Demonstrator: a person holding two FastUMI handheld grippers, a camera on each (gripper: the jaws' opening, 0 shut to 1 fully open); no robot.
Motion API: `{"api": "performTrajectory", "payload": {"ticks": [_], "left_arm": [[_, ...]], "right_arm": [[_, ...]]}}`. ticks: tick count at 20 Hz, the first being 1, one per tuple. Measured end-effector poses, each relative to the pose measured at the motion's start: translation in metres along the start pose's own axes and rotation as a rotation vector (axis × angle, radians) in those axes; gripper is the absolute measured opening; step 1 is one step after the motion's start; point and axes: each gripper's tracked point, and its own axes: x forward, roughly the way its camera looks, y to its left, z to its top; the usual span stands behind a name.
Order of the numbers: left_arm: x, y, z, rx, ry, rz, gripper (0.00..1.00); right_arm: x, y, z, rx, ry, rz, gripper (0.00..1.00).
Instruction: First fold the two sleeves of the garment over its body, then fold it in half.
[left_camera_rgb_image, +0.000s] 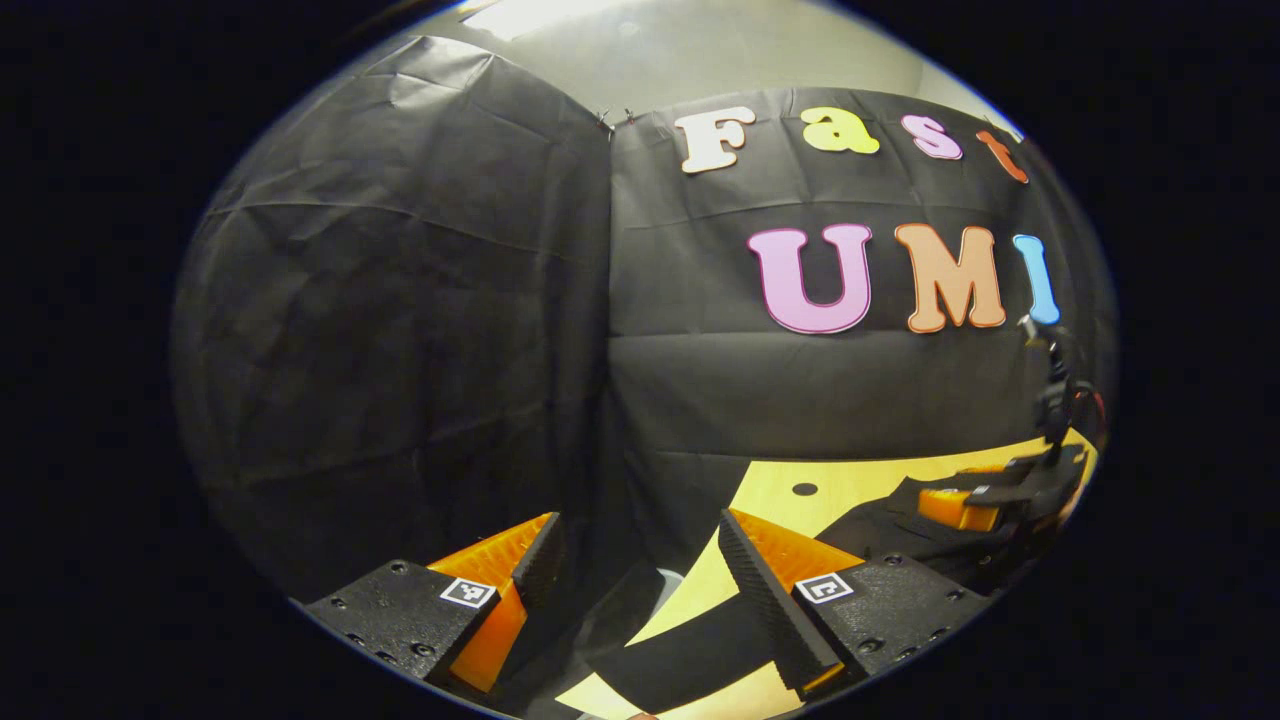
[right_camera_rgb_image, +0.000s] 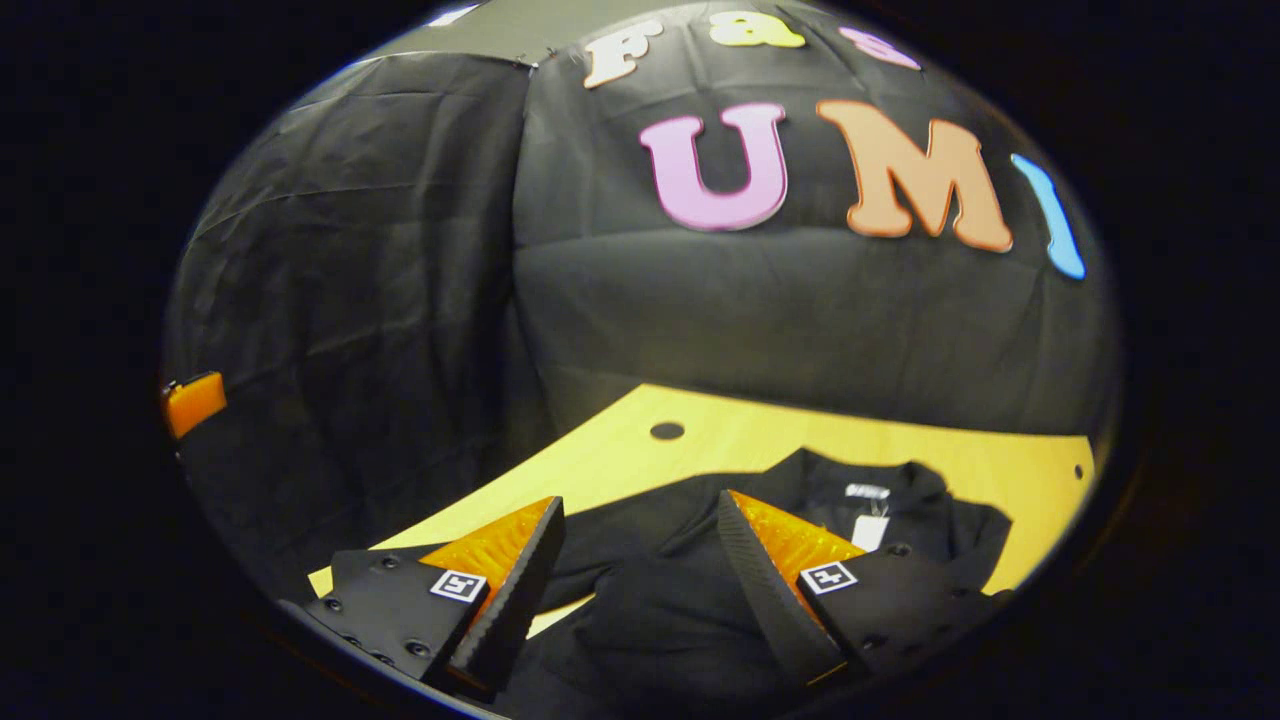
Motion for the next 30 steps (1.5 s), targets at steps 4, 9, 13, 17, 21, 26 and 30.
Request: {"api": "performTrajectory", "payload": {"ticks": [4,9,13,17,21,26,30], "left_arm": [[0.015,-0.002,-0.026,-0.002,0.061,-0.061,0.93],[0.035,-0.002,-0.083,-0.036,0.229,-0.115,0.93],[0.042,0.003,-0.143,-0.048,0.362,-0.105,0.98],[0.039,0.008,-0.193,-0.051,0.480,-0.094,0.94],[0.030,0.008,-0.238,-0.068,0.599,-0.082,0.95],[0.023,-0.001,-0.261,-0.079,0.651,-0.088,0.95],[0.020,-0.006,-0.260,-0.039,0.634,-0.094,0.96]], "right_arm": [[-0.054,-0.027,0.035,0.022,-0.119,-0.066,0.97],[-0.117,-0.072,0.037,0.025,-0.180,-0.182,0.95],[-0.150,-0.099,0.018,0.037,-0.159,-0.266,0.95],[-0.165,-0.112,-0.006,0.049,-0.102,-0.306,0.96],[-0.175,-0.115,-0.015,0.038,-0.073,-0.324,0.95],[-0.179,-0.115,-0.011,0.033,-0.065,-0.321,0.95],[-0.185,-0.120,-0.006,0.003,-0.074,-0.329,0.99]]}}
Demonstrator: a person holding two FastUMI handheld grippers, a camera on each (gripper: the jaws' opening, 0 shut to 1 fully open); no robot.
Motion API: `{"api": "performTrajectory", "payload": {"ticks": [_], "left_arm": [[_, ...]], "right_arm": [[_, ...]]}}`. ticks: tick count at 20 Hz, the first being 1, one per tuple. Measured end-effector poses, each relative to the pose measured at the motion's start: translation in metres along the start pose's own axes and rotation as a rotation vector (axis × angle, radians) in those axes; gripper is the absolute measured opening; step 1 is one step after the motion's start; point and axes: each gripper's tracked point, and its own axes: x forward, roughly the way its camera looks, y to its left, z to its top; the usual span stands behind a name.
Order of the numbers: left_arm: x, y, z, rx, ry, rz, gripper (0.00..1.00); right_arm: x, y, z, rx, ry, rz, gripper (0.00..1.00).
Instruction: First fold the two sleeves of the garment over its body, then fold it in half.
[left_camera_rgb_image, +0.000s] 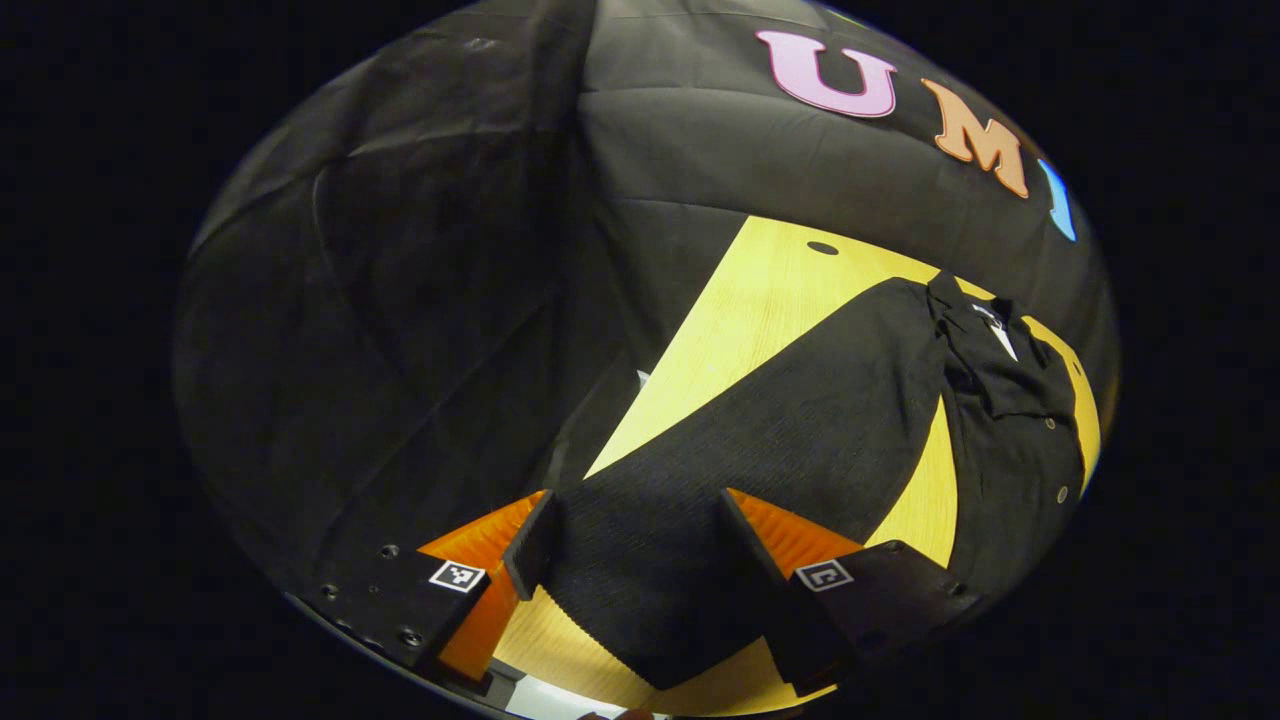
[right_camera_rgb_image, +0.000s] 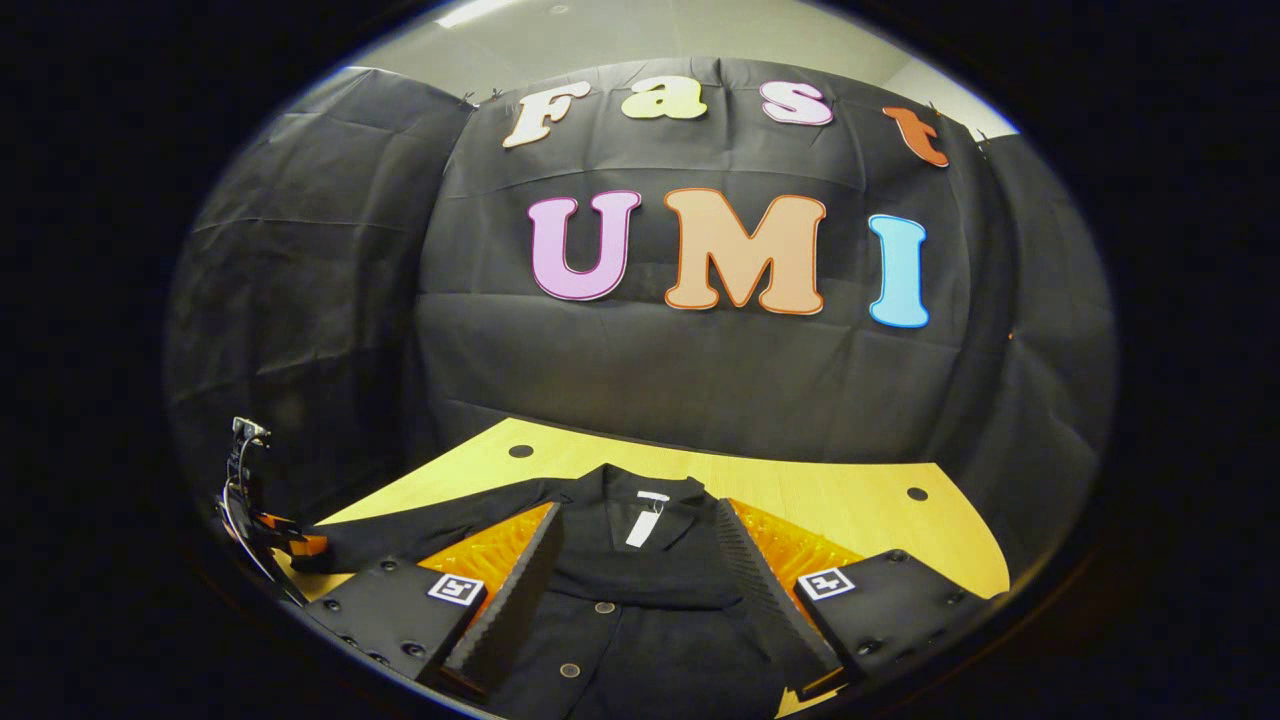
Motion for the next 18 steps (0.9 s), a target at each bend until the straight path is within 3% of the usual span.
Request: {"api": "performTrajectory", "payload": {"ticks": [2,3,7,8,10,13,15,18], "left_arm": [[0.001,-0.004,0.003,-0.015,-0.008,-0.015,0.95],[0.002,-0.009,0.004,-0.010,-0.015,-0.021,0.84],[-0.001,-0.015,0.000,0.016,-0.012,-0.058,0.10],[0.000,-0.016,-0.001,0.029,0.000,-0.050,0.01],[-0.001,-0.020,0.001,0.032,0.031,-0.058,0.00],[-0.007,-0.045,0.013,-0.088,0.072,-0.170,0.00],[-0.016,-0.053,0.037,-0.143,0.024,-0.218,0.00],[-0.030,-0.077,0.082,-0.108,-0.070,-0.273,0.00]], "right_arm": [[-0.002,0.001,0.003,-0.006,-0.010,0.002,0.98],[-0.002,0.001,0.003,-0.009,-0.013,0.001,0.98],[-0.001,0.000,0.003,-0.001,-0.009,0.006,0.98],[-0.001,0.000,0.003,0.004,-0.010,0.006,0.99],[-0.002,-0.002,0.004,0.009,-0.013,0.003,0.98],[-0.007,-0.003,0.006,0.014,-0.018,0.005,0.98],[-0.013,-0.008,0.006,0.020,-0.020,-0.005,0.98],[-0.019,-0.011,0.004,0.025,-0.023,0.005,0.99]]}}
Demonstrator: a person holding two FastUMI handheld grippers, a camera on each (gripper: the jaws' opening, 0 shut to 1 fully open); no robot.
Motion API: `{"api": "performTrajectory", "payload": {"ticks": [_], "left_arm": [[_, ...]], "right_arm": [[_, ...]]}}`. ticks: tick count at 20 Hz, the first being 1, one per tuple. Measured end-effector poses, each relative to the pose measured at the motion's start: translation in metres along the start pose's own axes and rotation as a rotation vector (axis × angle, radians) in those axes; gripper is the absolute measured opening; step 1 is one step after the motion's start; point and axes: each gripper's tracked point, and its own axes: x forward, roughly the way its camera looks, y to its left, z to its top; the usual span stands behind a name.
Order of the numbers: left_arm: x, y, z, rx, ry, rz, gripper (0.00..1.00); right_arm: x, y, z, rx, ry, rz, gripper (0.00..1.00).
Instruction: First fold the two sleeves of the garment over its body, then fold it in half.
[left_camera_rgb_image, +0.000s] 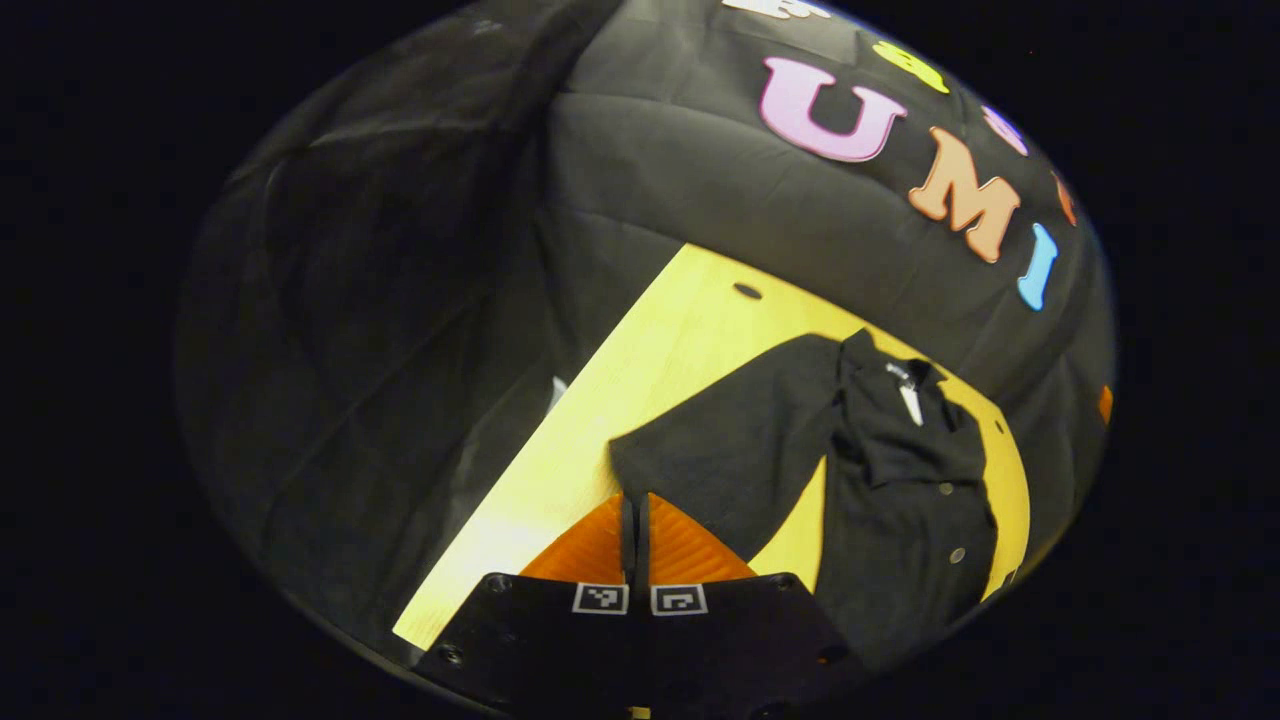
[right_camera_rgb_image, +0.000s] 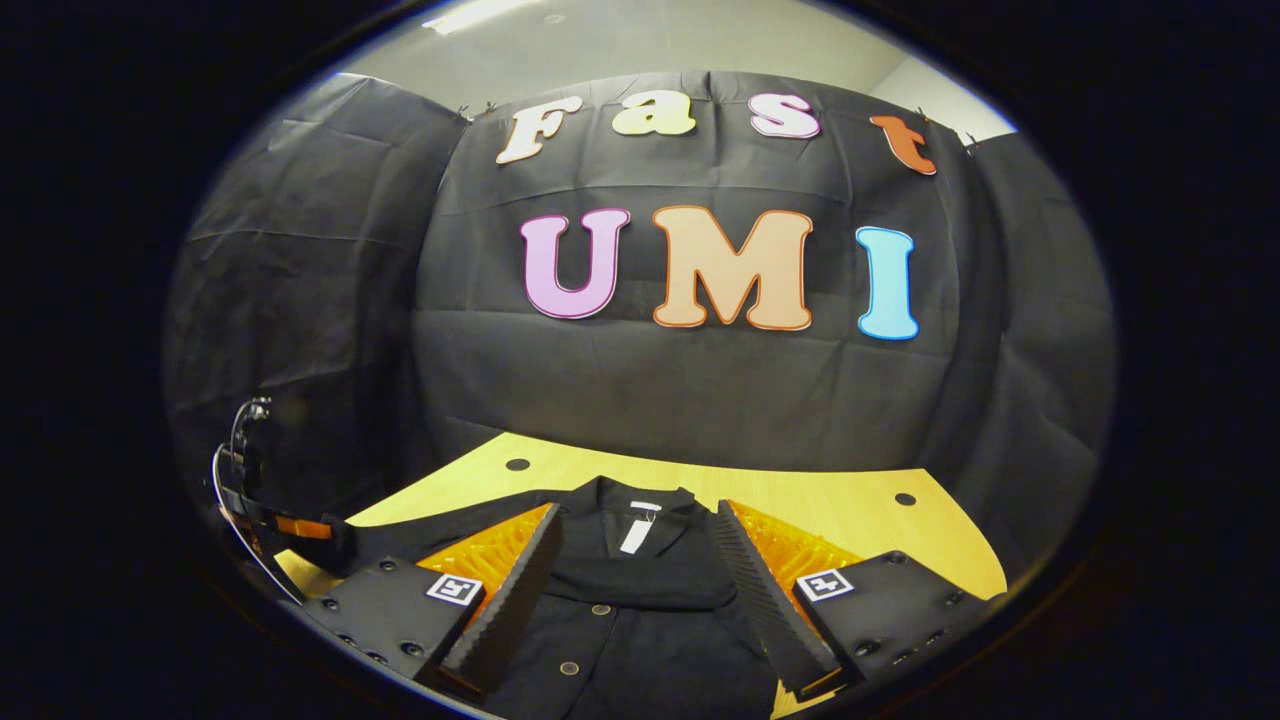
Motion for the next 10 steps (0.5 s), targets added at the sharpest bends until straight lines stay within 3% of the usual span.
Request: {"api": "performTrajectory", "payload": {"ticks": [5,10], "left_arm": [[-0.005,-0.088,0.064,0.142,-0.112,-0.119,0.00],[0.004,-0.166,0.083,0.183,-0.153,-0.195,0.00]], "right_arm": [[-0.006,-0.018,-0.008,0.014,0.009,0.016,0.98],[-0.015,-0.056,-0.012,0.045,0.007,0.004,0.99]]}}
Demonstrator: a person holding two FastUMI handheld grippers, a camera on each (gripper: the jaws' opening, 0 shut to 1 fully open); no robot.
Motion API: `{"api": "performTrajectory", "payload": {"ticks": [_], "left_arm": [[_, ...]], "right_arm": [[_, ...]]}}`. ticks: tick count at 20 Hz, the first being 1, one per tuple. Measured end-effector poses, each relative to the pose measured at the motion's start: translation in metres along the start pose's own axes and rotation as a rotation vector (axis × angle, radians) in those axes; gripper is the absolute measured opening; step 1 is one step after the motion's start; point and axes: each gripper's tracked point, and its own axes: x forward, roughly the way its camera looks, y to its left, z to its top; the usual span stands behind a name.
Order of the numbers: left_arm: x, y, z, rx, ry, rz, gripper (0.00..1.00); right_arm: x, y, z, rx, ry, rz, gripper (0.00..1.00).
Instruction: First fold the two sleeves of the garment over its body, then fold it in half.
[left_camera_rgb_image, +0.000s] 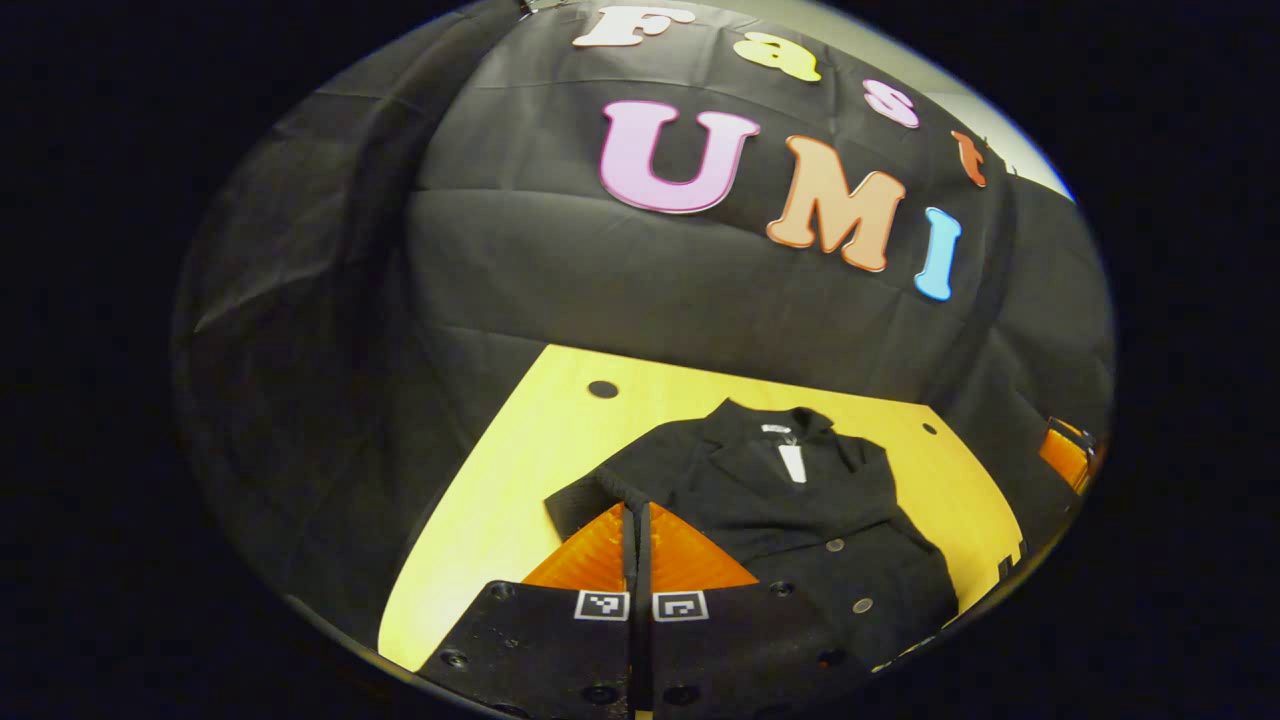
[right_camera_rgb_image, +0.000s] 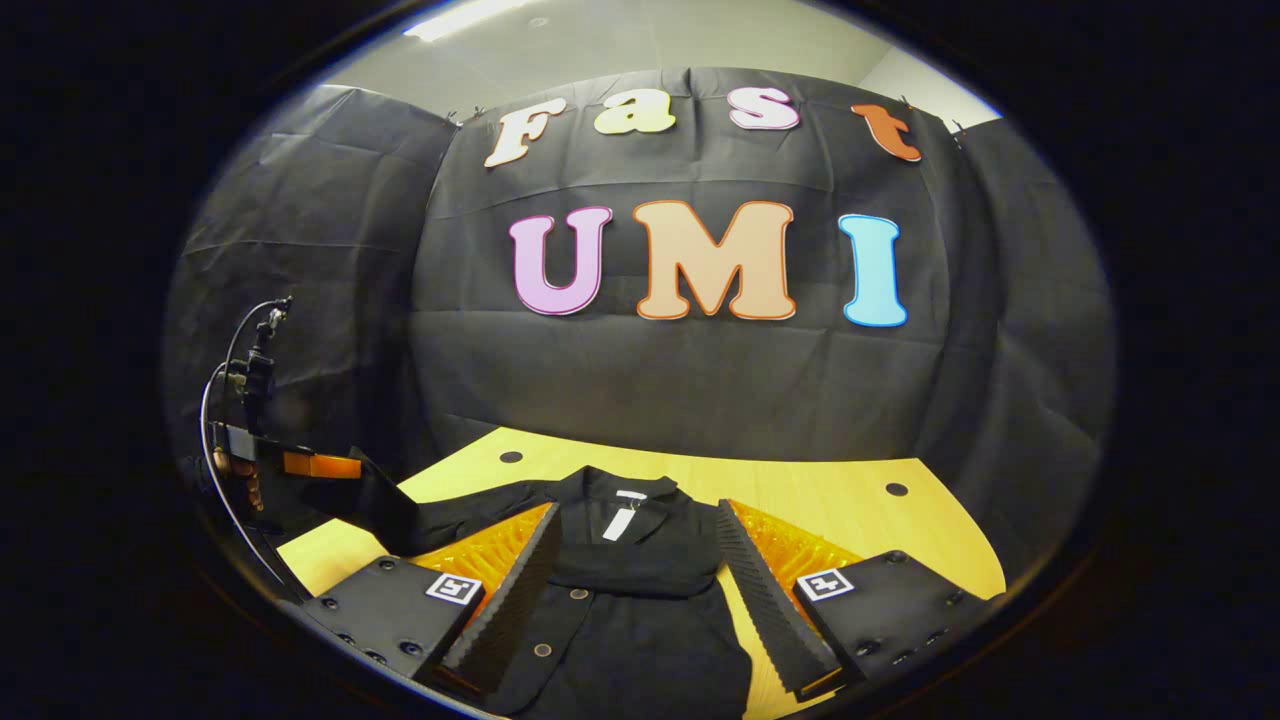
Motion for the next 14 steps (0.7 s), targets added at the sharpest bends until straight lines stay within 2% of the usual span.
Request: {"api": "performTrajectory", "payload": {"ticks": [5,14], "left_arm": [[0.031,-0.067,0.010,0.034,0.017,-0.063,0.00],[0.096,-0.196,-0.002,0.143,0.085,-0.193,0.00]], "right_arm": [[-0.011,-0.055,-0.003,0.046,-0.004,-0.045,0.98],[-0.032,-0.146,-0.021,0.111,0.004,-0.129,0.98]]}}
